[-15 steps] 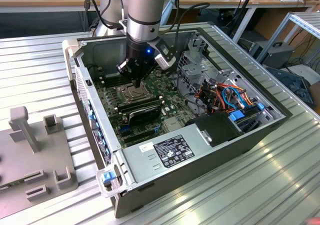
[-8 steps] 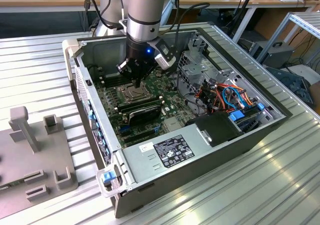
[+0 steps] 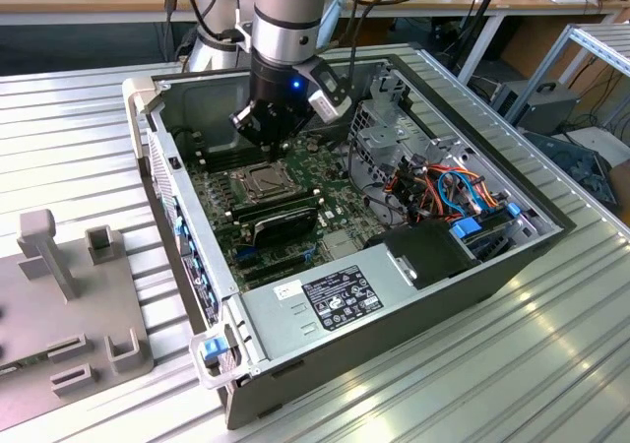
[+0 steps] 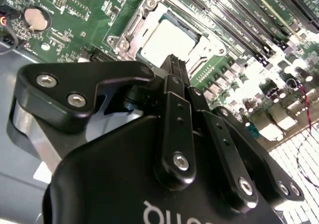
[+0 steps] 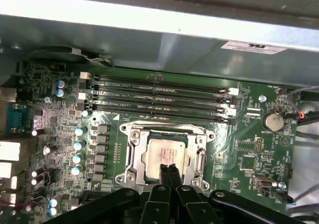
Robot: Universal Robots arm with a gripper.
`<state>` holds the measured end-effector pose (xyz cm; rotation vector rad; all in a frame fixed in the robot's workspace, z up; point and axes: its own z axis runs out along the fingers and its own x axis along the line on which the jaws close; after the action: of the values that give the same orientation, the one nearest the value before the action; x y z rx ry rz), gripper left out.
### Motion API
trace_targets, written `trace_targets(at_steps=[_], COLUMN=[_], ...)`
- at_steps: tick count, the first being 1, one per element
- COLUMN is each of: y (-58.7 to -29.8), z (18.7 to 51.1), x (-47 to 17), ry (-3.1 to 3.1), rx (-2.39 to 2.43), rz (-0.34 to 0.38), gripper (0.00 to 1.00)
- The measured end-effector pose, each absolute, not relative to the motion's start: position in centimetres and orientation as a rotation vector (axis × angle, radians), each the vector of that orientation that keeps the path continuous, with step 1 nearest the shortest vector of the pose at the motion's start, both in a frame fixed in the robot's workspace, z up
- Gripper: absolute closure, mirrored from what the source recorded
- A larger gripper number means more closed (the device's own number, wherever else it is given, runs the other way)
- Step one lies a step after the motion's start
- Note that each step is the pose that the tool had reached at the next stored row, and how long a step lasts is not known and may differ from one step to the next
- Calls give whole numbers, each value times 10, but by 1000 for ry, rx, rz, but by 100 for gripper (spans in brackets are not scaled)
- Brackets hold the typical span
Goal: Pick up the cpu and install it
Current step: 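Install the second cpu locking lever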
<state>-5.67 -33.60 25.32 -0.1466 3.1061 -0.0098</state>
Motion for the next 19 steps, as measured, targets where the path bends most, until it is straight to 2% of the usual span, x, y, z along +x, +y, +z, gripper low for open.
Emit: trace_targets(at_steps=[8,19], y=[-369,-369], z=[253,243], x=[-57,-85], ry=[3106,3106], rx=[-147,-144], rz=[-10,-10], gripper=[89,89])
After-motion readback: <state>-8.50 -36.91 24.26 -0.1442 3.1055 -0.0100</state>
